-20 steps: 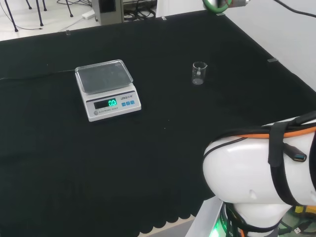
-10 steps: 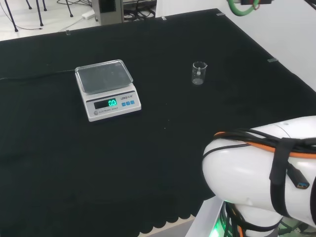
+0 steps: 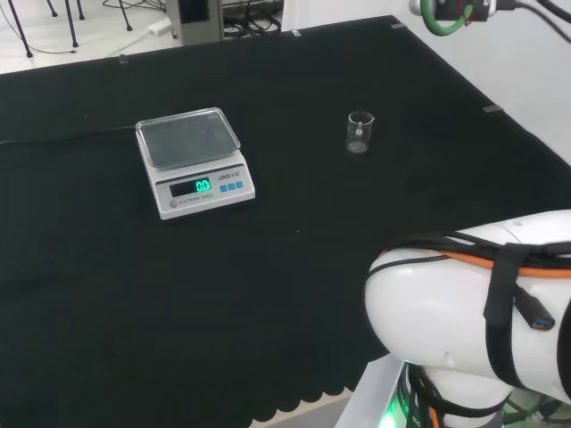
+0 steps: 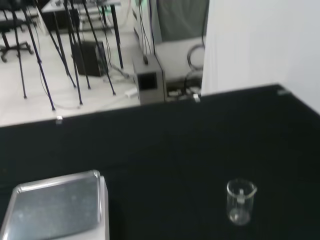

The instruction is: Pick up the beaker.

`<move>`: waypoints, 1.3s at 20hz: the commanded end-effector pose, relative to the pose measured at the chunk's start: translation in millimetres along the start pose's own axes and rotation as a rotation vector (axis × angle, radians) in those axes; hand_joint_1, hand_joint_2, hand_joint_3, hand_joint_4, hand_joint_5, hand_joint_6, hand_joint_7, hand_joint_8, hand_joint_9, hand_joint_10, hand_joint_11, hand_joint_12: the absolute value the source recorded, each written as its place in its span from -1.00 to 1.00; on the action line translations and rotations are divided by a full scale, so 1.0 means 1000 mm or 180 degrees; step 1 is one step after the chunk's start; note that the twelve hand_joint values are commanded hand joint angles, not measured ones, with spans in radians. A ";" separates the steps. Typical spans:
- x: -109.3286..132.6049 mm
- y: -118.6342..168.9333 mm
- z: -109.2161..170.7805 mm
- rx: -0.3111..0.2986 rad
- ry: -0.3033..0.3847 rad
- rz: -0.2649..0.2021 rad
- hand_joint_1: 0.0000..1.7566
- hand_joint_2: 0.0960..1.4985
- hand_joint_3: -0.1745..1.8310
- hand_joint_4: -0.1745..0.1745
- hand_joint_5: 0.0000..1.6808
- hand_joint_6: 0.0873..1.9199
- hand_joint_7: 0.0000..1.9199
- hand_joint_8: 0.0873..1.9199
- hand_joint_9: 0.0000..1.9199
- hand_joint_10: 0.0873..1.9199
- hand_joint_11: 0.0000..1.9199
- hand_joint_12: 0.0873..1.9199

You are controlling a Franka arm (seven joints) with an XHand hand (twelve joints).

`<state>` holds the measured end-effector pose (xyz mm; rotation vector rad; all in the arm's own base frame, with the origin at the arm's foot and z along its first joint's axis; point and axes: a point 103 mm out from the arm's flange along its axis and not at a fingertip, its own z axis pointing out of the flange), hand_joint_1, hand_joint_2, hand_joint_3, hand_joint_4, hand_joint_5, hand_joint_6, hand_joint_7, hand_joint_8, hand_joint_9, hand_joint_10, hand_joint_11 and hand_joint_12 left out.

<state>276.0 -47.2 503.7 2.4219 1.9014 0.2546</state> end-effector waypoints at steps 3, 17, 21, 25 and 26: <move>-0.008 0.049 0.076 0.0325 0.0088 0.0171 -0.19 0.03 -0.24 -0.38 -0.49 -0.44 -0.58 -0.28 -0.45 -0.22 -0.86 0.49; -0.014 0.104 0.148 0.0995 0.0170 0.0432 -0.17 -0.04 -0.17 -0.35 -0.58 -0.44 -0.64 -0.27 -0.50 -0.20 -0.87 0.49; -0.014 0.119 0.171 0.1199 0.0123 0.0492 -0.17 -0.05 -0.17 -0.35 -0.58 -0.45 -0.64 -0.26 -0.51 -0.19 -0.87 0.49; -0.011 0.135 0.189 0.1305 0.0107 0.0500 -0.16 -0.05 -0.16 -0.35 -0.58 -0.45 -0.65 -0.26 -0.51 -0.19 -0.87 0.49; -0.010 0.140 0.194 0.1323 0.0106 0.0498 -0.16 -0.06 -0.16 -0.36 -0.58 -0.45 -0.65 -0.26 -0.51 -0.19 -0.87 0.49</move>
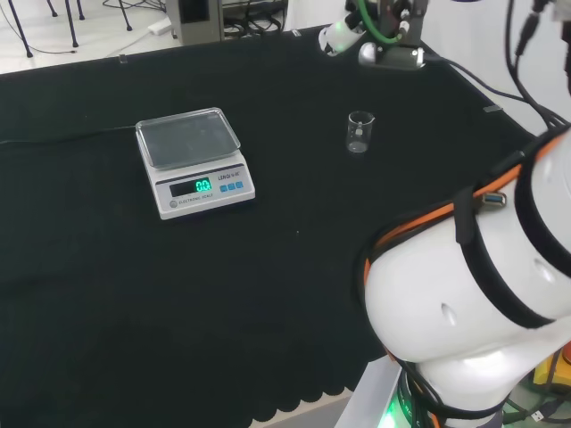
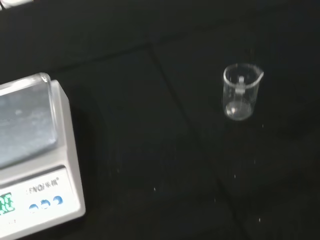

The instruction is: Pick up the beaker.

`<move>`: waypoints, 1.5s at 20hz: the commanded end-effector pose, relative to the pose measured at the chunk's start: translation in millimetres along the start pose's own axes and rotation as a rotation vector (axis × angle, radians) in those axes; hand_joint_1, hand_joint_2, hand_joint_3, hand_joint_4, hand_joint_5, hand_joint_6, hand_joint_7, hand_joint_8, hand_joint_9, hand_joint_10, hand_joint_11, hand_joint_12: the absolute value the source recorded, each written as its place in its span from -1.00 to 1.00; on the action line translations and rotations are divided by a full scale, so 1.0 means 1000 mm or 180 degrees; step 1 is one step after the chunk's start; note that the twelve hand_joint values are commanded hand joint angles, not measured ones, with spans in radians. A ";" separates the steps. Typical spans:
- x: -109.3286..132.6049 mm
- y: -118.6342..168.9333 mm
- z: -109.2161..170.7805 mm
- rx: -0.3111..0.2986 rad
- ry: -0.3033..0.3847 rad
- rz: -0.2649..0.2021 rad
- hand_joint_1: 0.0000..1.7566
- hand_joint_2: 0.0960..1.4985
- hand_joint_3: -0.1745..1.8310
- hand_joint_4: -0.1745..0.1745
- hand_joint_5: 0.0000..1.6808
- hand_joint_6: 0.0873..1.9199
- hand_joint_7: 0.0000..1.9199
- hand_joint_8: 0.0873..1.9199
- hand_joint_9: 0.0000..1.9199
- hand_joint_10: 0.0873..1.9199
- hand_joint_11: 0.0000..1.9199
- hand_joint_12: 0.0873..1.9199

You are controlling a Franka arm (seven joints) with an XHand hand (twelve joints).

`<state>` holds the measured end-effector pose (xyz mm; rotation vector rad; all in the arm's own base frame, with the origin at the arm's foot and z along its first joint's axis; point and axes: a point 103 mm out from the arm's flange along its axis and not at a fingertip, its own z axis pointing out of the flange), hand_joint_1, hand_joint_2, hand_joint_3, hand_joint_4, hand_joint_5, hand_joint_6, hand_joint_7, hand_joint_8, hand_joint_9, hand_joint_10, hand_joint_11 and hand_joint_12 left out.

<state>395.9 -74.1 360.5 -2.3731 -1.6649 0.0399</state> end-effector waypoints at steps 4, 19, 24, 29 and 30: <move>0.009 0.069 0.032 0.0250 0.0053 0.0110 -0.16 -0.06 -0.16 -0.37 -0.65 -0.51 -0.77 -0.26 -0.64 -0.17 -0.92 0.50; -0.019 0.134 0.064 0.0769 -0.0059 0.0450 -0.21 -0.13 -0.32 -0.05 -0.82 -1.00 -0.98 -0.96 -1.00 -0.53 -1.00 0.25; -0.018 0.137 0.064 0.0759 -0.0058 0.0467 -0.18 -0.09 -0.31 -0.10 -0.73 -1.00 -0.96 -0.75 -1.00 -0.33 -1.00 0.32; -0.010 0.105 0.050 0.0592 0.0050 0.0443 -0.18 -0.08 -0.28 -0.12 -0.70 -1.00 -1.00 -0.58 -1.00 -0.27 -1.00 0.36; -0.009 0.098 0.048 0.0586 0.0044 0.0450 -0.18 -0.08 -0.28 -0.12 -0.70 -1.00 -1.00 -0.56 -1.00 -0.25 -1.00 0.36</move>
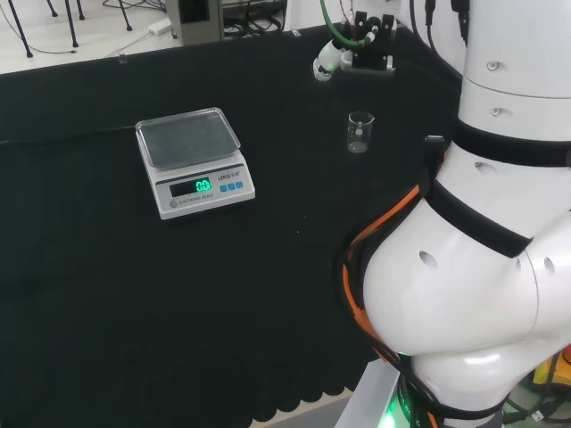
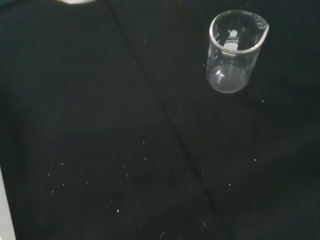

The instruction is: Pick up the beaker.

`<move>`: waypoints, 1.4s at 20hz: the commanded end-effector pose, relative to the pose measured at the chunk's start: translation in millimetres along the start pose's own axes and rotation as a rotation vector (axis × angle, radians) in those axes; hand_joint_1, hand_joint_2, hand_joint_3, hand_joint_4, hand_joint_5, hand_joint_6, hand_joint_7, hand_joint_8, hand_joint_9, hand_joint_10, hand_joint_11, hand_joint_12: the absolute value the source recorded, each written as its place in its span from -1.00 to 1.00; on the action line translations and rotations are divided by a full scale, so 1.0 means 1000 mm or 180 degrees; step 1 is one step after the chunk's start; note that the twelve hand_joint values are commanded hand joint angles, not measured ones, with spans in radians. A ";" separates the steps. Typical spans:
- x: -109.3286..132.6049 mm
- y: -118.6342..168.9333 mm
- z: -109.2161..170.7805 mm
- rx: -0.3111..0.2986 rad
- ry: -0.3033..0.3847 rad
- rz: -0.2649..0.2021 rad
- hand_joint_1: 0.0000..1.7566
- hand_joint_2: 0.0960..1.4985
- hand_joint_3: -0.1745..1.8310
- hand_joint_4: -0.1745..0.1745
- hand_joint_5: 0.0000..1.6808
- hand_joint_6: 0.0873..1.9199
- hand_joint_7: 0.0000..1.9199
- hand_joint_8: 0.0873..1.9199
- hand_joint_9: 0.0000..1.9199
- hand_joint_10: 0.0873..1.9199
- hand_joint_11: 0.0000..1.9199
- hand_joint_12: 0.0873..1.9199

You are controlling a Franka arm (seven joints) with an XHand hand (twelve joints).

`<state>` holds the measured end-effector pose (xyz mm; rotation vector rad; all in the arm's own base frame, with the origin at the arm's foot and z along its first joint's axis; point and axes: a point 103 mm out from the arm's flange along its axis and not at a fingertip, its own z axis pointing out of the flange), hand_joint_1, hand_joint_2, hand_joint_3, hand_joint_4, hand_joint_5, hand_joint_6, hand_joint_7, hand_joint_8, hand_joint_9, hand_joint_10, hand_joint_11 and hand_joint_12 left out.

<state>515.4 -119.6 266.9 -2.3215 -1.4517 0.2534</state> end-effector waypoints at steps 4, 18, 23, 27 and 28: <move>-0.003 -0.059 -0.006 -0.0034 0.0101 0.0022 -0.17 -0.09 -0.27 -0.12 -0.69 -1.00 -1.00 -0.53 -1.00 -0.22 -1.00 0.37; -0.026 0.036 0.010 0.0390 0.0067 -0.0028 -0.19 -0.18 -0.29 0.00 -0.80 -1.00 -1.00 -0.70 -1.00 -0.31 -1.00 0.36; -0.021 0.057 0.015 0.0426 0.0002 -0.0066 -0.20 -0.17 -0.30 0.02 -0.82 -1.00 -1.00 -0.71 -1.00 -0.32 -1.00 0.37; -0.020 0.065 0.021 0.0474 -0.0031 -0.0086 -0.17 -0.20 -0.32 0.08 -0.86 -1.00 -1.00 -0.76 -1.00 -0.34 -1.00 0.37; -0.021 0.067 0.024 0.0497 -0.0026 -0.0082 -0.16 -0.21 -0.32 0.10 -0.86 -1.00 -1.00 -0.77 -1.00 -0.35 -1.00 0.38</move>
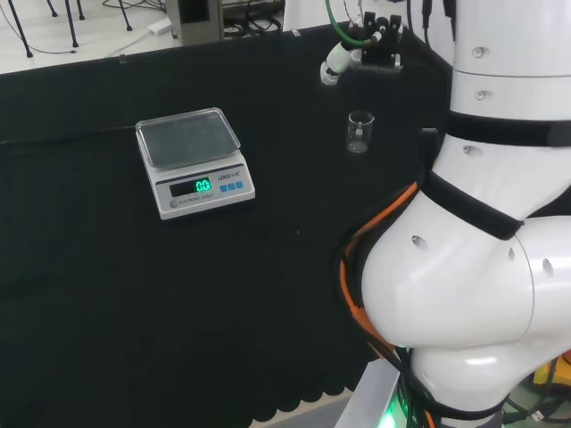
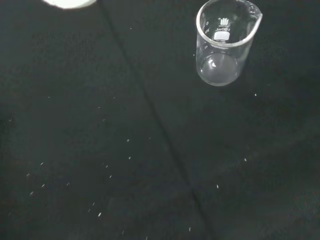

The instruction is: Pick up the beaker.

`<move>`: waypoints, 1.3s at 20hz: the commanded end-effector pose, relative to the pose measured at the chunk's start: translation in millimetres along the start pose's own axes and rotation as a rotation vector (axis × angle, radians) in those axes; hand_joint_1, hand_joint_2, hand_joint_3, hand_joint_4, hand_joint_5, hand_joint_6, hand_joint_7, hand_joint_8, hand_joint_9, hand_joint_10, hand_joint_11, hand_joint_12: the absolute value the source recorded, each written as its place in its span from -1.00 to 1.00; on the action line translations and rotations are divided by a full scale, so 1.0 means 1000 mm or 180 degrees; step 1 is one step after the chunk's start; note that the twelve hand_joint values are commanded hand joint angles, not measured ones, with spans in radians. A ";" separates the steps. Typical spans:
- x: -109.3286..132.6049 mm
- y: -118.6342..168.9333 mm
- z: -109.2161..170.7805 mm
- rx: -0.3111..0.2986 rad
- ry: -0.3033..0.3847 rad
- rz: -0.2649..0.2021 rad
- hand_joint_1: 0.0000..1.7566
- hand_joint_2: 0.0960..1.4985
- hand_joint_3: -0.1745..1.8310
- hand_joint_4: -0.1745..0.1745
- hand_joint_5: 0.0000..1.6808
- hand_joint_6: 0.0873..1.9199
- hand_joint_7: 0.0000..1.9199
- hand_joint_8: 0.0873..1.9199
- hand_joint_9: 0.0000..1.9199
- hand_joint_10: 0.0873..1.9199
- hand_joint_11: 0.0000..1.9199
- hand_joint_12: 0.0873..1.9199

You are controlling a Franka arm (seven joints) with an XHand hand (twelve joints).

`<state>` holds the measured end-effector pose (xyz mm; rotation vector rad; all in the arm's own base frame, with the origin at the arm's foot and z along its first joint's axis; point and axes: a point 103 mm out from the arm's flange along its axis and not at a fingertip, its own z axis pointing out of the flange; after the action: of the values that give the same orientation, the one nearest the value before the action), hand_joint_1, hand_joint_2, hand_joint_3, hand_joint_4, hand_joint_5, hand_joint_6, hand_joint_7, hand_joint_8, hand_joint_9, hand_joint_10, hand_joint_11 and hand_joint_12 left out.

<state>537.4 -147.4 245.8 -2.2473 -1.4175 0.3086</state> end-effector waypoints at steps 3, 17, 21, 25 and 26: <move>-0.009 0.034 0.025 0.0270 -0.0027 -0.0045 -0.14 -0.22 -0.34 0.14 -0.87 -1.00 -1.00 -0.81 -1.00 -0.38 -1.00 0.39; -0.027 0.061 0.052 0.0367 0.0059 0.0035 -0.09 -0.23 -0.33 0.11 -0.86 -1.00 -1.00 -0.73 -1.00 -0.26 -1.00 0.46; -0.030 0.074 0.066 0.0535 0.0028 0.0073 -0.10 -0.23 -0.32 0.09 -0.88 -1.00 -1.00 -0.75 -1.00 -0.27 -1.00 0.46; -0.035 0.085 0.077 0.0729 0.0018 0.0104 -0.11 -0.25 -0.32 0.13 -0.96 -1.00 -1.00 -0.89 -1.00 -0.38 -1.00 0.45; -0.037 0.087 0.079 0.0760 0.0017 0.0111 -0.12 -0.25 -0.33 0.15 -0.98 -1.00 -1.00 -0.93 -1.00 -0.41 -1.00 0.45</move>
<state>557.6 -182.1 156.0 -2.1405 -1.3280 0.3961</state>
